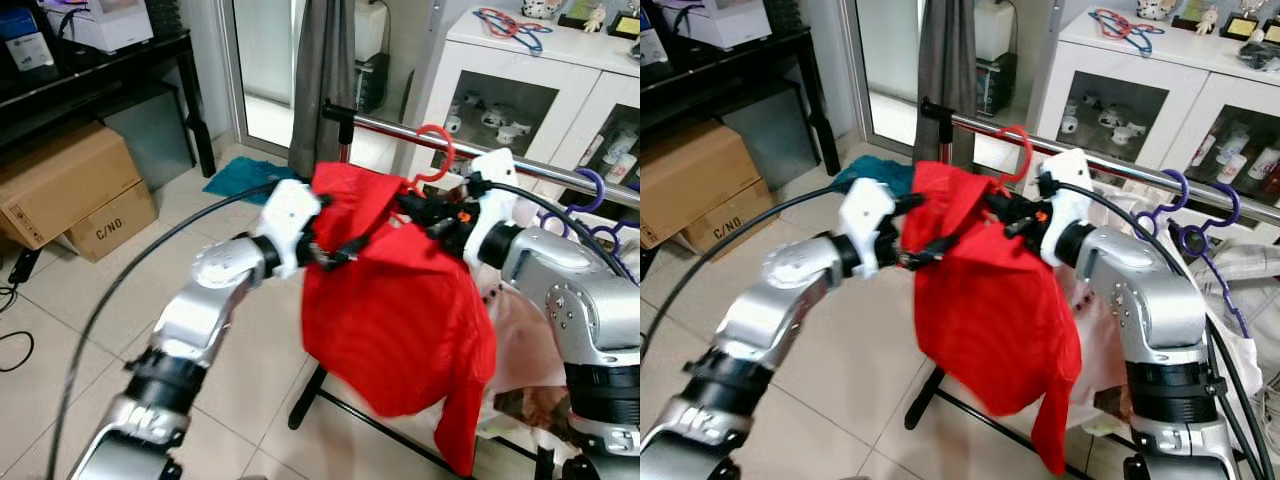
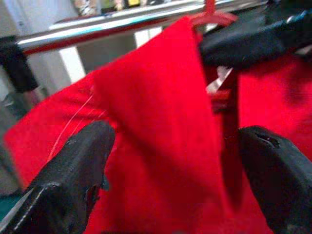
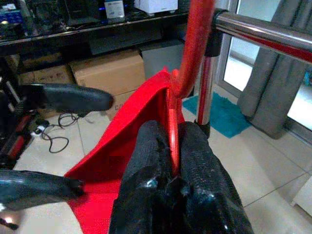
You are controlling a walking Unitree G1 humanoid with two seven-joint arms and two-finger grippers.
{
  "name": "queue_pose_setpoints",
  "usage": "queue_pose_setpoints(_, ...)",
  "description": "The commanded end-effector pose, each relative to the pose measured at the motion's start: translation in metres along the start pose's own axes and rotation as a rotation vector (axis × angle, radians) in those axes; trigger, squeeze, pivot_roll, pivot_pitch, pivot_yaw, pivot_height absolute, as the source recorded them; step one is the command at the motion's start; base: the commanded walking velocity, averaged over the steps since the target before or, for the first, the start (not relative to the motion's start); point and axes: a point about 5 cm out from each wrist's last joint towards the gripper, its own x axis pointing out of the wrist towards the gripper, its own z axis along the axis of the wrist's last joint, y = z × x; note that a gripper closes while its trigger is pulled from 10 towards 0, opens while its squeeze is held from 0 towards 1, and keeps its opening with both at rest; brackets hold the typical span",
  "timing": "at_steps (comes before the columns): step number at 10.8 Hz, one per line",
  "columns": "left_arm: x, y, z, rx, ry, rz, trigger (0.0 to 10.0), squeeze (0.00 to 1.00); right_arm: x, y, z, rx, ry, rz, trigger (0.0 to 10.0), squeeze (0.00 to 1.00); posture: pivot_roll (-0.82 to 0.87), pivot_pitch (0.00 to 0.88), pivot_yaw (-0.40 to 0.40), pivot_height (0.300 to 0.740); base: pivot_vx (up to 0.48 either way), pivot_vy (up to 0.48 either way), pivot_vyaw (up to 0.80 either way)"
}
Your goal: Hang hanger
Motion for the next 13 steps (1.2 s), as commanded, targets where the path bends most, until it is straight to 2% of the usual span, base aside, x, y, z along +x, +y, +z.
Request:
queue_pose_setpoints(1,0.007,-0.004,0.001,0.011,-0.002,-0.042,10.0,0.00,-0.006,0.003,0.005,-0.012,-0.015,-0.001,0.0,0.00,0.00,0.000,-0.009,0.740,0.000,0.000,0.00)
queue_pose_setpoints(3,0.012,0.000,-0.001,0.023,0.010,-0.017,10.0,0.00,-0.012,0.010,0.006,-0.023,-0.009,0.011,0.0,0.00,-0.01,0.000,-0.001,0.740,0.000,0.000,0.00)
queue_pose_setpoints(4,0.013,0.003,-0.001,0.020,-0.002,0.028,3.6,0.00,-0.016,0.013,0.004,-0.029,-0.007,0.012,0.0,0.00,-0.01,0.000,0.002,0.740,0.000,0.000,0.00)
queue_pose_setpoints(5,0.012,0.004,0.000,0.020,-0.016,0.038,0.0,0.00,-0.017,0.014,0.003,-0.028,-0.005,0.011,0.0,0.00,-0.01,0.000,0.006,0.740,0.000,0.000,0.00)
queue_pose_setpoints(9,0.010,0.007,-0.001,0.001,-0.062,0.076,0.0,0.00,-0.021,0.022,-0.001,-0.040,0.015,0.018,0.0,0.00,-0.01,0.000,-0.001,0.740,0.000,0.000,0.00)
queue_pose_setpoints(13,0.006,0.015,-0.009,0.008,-0.004,0.107,0.0,0.00,-0.020,0.028,-0.002,-0.060,0.028,0.038,0.0,0.00,-0.01,0.000,-0.004,0.740,0.000,0.000,0.00)
